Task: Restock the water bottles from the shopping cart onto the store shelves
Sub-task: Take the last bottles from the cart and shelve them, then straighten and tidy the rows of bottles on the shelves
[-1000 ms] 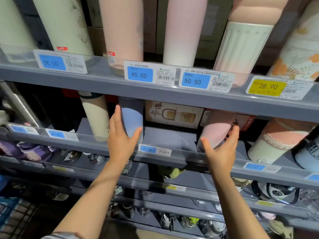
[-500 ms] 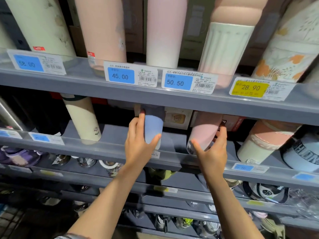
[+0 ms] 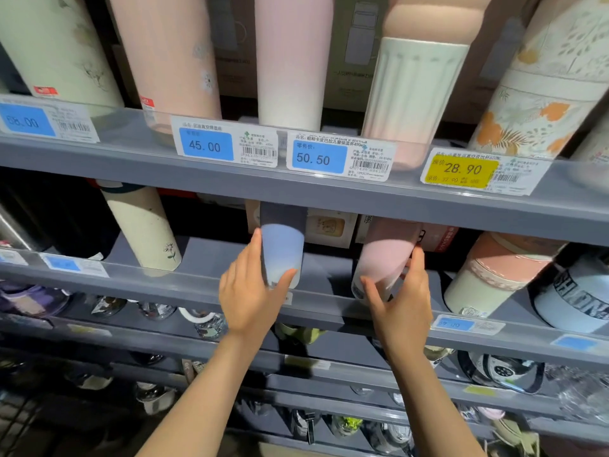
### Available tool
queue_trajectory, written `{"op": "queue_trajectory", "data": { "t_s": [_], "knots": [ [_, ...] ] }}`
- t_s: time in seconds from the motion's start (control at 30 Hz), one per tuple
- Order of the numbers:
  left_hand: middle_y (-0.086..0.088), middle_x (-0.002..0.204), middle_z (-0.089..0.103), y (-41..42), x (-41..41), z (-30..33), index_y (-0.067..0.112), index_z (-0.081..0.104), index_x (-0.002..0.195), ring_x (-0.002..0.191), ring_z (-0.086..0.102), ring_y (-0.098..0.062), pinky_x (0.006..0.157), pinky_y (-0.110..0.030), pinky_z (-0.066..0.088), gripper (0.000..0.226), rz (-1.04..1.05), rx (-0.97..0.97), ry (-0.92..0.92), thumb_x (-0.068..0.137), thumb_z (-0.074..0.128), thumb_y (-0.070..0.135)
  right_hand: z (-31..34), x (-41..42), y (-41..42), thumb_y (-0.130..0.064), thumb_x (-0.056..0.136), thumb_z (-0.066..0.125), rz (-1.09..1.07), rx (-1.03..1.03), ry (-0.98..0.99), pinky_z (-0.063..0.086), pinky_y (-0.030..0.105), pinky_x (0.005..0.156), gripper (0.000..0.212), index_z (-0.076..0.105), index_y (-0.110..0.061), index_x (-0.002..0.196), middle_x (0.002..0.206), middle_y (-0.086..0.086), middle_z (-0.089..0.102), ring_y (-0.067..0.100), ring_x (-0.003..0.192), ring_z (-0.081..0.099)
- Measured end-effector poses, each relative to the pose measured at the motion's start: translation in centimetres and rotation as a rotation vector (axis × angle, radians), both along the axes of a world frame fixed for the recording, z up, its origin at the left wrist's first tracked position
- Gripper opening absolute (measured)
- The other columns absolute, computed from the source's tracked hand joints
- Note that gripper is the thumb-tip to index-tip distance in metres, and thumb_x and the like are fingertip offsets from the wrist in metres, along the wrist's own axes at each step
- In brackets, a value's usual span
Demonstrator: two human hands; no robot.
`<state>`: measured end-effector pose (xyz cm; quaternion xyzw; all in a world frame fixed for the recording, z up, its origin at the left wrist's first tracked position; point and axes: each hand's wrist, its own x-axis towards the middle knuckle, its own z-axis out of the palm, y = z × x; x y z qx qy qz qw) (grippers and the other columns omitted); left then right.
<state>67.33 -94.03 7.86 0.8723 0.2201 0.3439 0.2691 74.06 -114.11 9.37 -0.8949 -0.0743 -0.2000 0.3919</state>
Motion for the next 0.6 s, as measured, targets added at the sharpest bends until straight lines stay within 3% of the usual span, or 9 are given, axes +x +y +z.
{"op": "queue_trajectory", "data": {
  "t_s": [0.1,0.2,0.37,0.47,0.6],
  "knots": [
    [0.001,0.097,0.07,1.4,-1.1,-1.1,0.02,0.065,0.114,0.092,0.064,-0.024,0.085,-0.038,0.041,0.052,0.127,0.246,0.091,0.084,0.048,0.058,-0.6,-0.9,-1.6,-0.032,0.079,0.073,0.021,-0.053,-0.039,0.048,0.04,0.088,0.07,0.04,-0.019,0.139,0.128,0.007,0.056,0.029,0.115,0.051],
    [-0.001,0.097,0.07,3.6,-3.3,-2.6,0.016,0.071,0.099,0.096,0.062,-0.023,0.091,-0.041,0.036,0.045,0.149,0.457,0.058,0.088,0.044,0.05,-1.9,-2.3,-3.0,-0.012,0.077,0.075,0.067,-0.124,-0.155,0.043,0.038,0.086,0.053,0.054,-0.008,0.125,0.119,0.014,0.058,0.029,0.107,0.052],
    [-0.005,0.13,0.057,8.1,-7.0,-5.0,0.017,0.059,0.125,0.126,0.045,-0.027,0.104,-0.054,0.032,0.044,0.137,0.612,0.099,0.09,0.049,0.041,-3.5,-4.9,-0.9,-0.007,0.075,0.074,0.177,-0.194,-0.264,0.051,0.045,0.08,0.039,0.063,-0.003,0.111,0.116,0.017,0.058,0.033,0.101,0.054],
    [-0.004,0.139,0.052,9.4,-7.8,-5.7,0.021,0.049,0.136,0.13,0.041,-0.027,0.105,-0.057,0.029,0.05,0.076,0.655,0.13,0.091,0.044,0.042,-3.1,-6.1,2.6,-0.006,0.075,0.075,0.293,-0.239,-0.294,0.049,0.04,0.08,0.033,0.065,-0.007,0.106,0.112,0.013,0.061,0.03,0.099,0.057],
    [-0.001,0.141,0.049,10.7,-7.8,-5.8,0.022,0.049,0.137,0.128,0.042,-0.028,0.105,-0.055,0.032,0.052,-0.01,0.656,0.146,0.091,0.046,0.044,-2.2,-7.3,8.2,-0.008,0.079,0.071,0.353,-0.232,-0.274,0.047,0.036,0.079,0.027,0.064,-0.012,0.105,0.109,0.006,0.061,0.027,0.096,0.057]
  ]
}}
